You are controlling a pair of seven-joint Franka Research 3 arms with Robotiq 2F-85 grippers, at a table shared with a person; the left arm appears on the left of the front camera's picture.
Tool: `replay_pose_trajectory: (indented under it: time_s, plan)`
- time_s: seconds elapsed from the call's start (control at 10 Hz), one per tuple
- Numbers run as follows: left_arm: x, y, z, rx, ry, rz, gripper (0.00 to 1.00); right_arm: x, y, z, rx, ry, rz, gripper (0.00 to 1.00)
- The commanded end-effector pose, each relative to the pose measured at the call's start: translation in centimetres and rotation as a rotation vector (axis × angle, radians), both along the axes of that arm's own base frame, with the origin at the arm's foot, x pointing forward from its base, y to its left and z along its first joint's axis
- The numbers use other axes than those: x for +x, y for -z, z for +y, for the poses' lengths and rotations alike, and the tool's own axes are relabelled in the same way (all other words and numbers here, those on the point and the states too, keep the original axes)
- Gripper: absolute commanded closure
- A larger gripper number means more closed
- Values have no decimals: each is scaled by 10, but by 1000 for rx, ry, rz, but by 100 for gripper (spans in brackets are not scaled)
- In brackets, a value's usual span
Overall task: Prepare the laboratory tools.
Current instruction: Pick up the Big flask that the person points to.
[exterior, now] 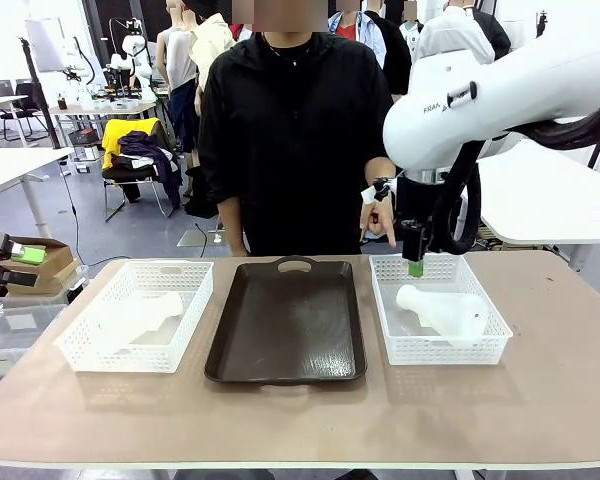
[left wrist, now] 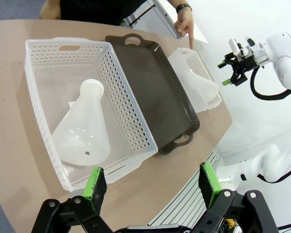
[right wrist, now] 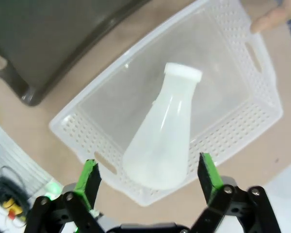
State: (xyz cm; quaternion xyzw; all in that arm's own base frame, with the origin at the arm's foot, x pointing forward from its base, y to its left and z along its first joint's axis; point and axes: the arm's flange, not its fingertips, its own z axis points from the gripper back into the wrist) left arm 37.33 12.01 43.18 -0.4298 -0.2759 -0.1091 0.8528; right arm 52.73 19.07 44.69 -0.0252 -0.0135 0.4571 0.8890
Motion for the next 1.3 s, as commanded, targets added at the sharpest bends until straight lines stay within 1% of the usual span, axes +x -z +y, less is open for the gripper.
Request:
replay_pose_trajectory:
  time_s: [0.0,0.2,0.4,0.6,0.8,1.2]
  plan:
    - [-1,-1,1,-15,1,-9,0,12,21,-5,69,-13,-24,0]
    - [-1,-1,1,-15,1,-9,0,23,43,-9,126,-60,-10,0]
    - [-1,-1,1,-15,1,-9,0,32,60,-14,135,-59,22,0]
    - [-1,-1,1,-15,1,-9,0,39,74,-15,139,-52,28,0]
    - [-1,-1,1,-15,1,-9,0,49,82,-18,156,-52,22,0]
    - [-1,-1,1,-15,1,-9,0,73,99,-20,117,-18,61,0]
